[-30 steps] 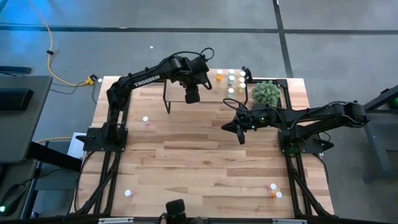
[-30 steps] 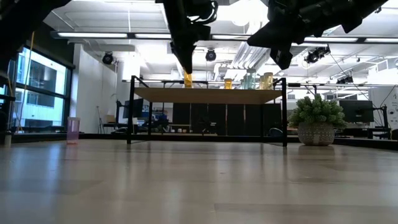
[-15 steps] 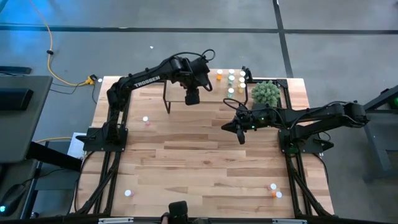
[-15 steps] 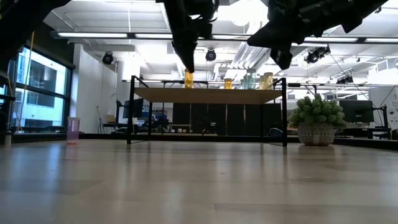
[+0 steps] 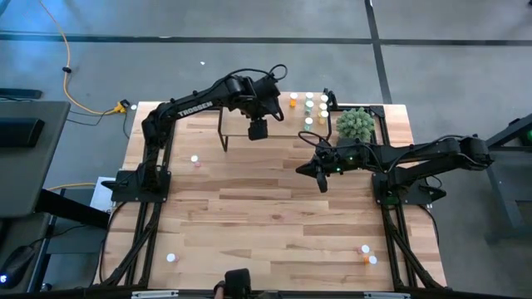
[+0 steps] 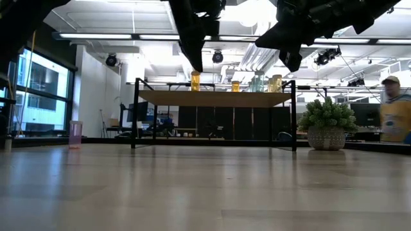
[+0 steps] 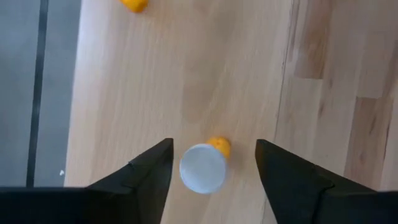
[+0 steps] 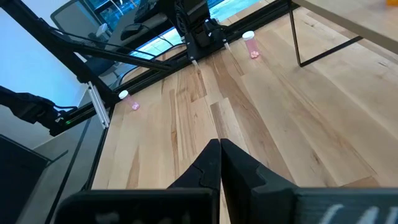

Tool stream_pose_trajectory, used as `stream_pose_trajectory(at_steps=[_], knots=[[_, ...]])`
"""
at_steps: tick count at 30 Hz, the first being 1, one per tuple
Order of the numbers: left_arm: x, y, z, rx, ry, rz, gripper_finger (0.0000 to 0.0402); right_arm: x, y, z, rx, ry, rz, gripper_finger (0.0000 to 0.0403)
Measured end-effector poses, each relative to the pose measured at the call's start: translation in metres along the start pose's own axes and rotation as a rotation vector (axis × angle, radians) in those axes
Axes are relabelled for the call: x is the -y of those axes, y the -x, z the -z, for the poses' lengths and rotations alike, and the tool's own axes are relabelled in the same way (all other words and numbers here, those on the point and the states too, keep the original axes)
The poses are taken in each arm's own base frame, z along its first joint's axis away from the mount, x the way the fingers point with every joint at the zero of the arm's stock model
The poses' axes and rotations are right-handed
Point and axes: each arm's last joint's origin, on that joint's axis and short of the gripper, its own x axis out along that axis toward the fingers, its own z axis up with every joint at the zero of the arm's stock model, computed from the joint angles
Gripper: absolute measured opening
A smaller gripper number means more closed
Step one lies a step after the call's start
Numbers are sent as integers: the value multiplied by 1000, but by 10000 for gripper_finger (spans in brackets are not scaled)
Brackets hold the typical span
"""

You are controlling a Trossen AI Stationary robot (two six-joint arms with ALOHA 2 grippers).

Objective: Pick and place medicine bottles onto shelf by color
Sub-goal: Put the top orange pill bottle on the shelf aligned with the other orange pill bottle

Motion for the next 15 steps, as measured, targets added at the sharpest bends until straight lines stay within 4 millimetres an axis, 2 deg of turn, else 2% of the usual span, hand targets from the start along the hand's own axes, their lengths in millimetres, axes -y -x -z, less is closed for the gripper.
stream_pose_trajectory(at_steps=[9, 15], knots=[[0, 12, 1, 37, 63, 5, 277, 0, 0, 0, 0, 16, 0, 0], [1, 40, 4, 130, 105, 50, 276, 0, 0, 0, 0, 26, -1, 0]])
